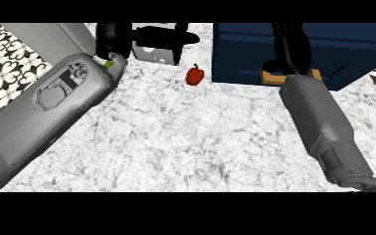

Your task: Pick up the can, place it into the drawer and close the drawer

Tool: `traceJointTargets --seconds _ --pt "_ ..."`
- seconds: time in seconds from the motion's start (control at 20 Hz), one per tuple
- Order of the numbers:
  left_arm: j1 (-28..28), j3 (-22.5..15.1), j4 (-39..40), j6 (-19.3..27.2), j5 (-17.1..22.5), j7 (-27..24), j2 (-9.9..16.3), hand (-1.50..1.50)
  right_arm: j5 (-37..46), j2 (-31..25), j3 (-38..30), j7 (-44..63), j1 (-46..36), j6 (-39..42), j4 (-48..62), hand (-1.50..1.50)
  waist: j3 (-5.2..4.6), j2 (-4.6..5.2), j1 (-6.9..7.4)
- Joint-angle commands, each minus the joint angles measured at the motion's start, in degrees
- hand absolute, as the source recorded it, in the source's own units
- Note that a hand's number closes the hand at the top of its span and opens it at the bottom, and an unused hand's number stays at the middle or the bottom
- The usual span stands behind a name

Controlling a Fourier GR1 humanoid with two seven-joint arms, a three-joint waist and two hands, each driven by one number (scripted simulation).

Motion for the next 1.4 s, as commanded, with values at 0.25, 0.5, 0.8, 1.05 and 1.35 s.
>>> traceJointTargets --seconds 0.25,0.5,0.8,1.05,1.35 --pt "5.7 1.1 -4.9 -1.5 -1.3 -0.4 3.0 -1.5 0.5 -0.5 -2.8 1.7 -11.3 -1.5 11.7 -1.5 0.55 1.12 1.01" --pt "8.6 1.2 -6.9 -1.3 -2.3 -1.6 2.8 -1.5 0.0 0.0 -4.0 1.9 -13.4 -2.5 14.3 -1.5 0.56 1.25 0.73" --pt "12.0 1.7 -10.2 -2.6 -2.6 -2.4 4.6 -1.5 -2.8 -0.6 -6.6 -2.7 -15.5 -0.9 15.0 -1.5 0.59 1.43 1.68" --pt "13.5 2.9 -10.2 -1.8 -2.6 -3.0 4.6 -1.5 -10.0 3.0 -12.3 -8.1 -16.3 -0.3 13.1 -1.5 0.65 1.2 1.37" --pt "14.8 4.1 -11.3 -3.0 -2.0 -2.8 5.6 -1.5 -18.8 3.4 -19.6 -15.4 -17.6 5.1 11.7 -1.5 0.64 0.79 -0.07"
